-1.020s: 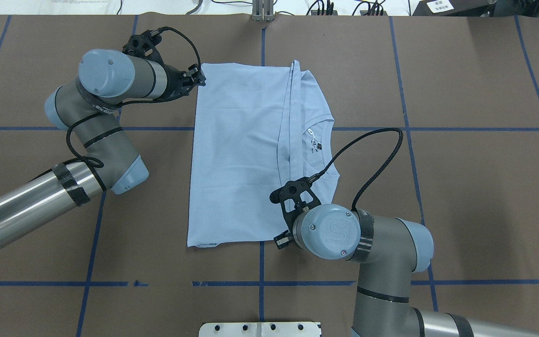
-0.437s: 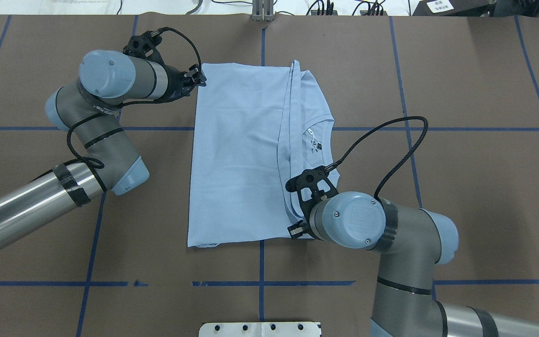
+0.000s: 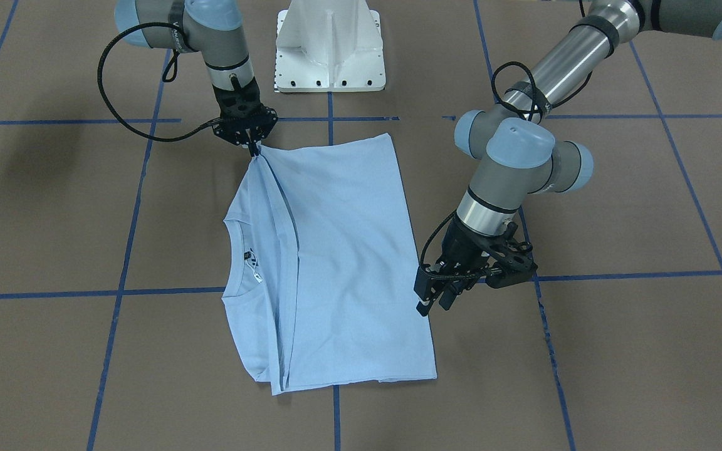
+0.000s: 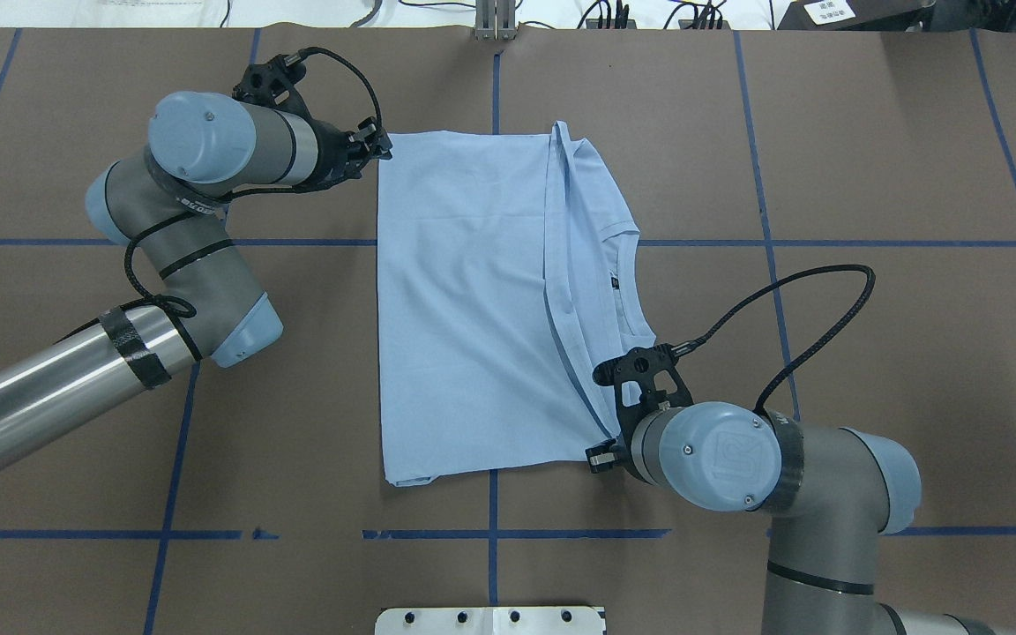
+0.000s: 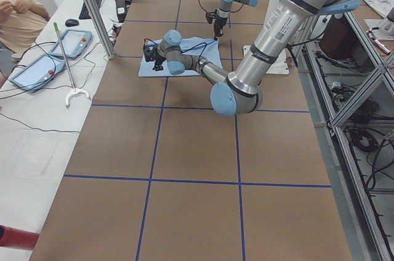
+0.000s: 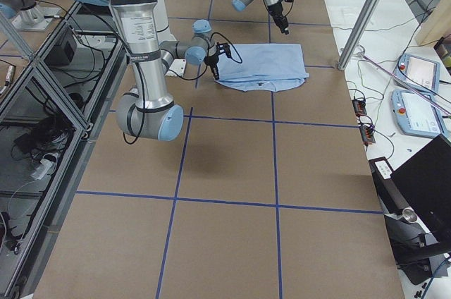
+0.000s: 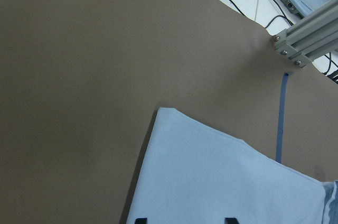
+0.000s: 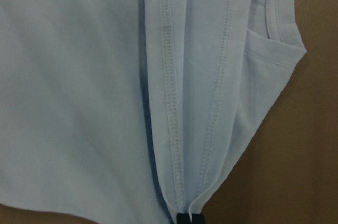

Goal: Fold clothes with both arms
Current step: 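Grasp the shirt's middle with the right gripper and pull it outward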

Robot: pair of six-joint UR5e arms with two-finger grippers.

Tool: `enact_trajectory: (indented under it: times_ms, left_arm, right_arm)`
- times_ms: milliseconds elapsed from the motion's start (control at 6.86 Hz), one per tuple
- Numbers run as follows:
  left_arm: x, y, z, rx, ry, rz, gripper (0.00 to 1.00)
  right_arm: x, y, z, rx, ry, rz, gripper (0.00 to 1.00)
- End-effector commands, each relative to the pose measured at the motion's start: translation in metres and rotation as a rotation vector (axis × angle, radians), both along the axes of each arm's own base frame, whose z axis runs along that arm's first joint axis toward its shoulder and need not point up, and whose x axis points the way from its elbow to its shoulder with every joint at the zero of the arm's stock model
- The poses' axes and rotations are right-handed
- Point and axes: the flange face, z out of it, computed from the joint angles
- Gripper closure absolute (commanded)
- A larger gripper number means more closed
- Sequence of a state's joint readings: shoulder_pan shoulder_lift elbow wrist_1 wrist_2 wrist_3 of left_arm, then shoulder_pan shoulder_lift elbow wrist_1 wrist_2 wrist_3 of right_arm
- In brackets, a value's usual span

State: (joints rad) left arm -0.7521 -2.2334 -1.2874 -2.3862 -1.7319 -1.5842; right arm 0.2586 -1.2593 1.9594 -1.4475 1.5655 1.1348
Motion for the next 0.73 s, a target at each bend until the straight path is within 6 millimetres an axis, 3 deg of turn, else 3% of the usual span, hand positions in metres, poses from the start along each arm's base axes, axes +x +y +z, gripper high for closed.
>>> enact_trajectory:
  times_ms: [0,146,437,583]
  left_arm:
    - [0.000,0.001,0.000,-0.001,0.001,-0.002,0.42]
    - [0.000,0.000,-0.001,0.000,0.002,-0.002,0.42]
    - [0.000,0.001,0.002,-0.001,-0.001,-0.001,0.42]
    - [0.000,0.000,0.001,-0.001,-0.001,-0.001,0.42]
  right_arm:
    - [0.002,0.008,-0.001,-0.024,-0.010,0.021,0.59]
    - [0.002,0.008,-0.002,-0.026,-0.014,0.020,0.41]
    - [0.004,0.007,-0.009,-0.073,-0.043,0.086,0.28]
    - [0.008,-0.004,-0.013,-0.183,-0.084,0.211,0.27]
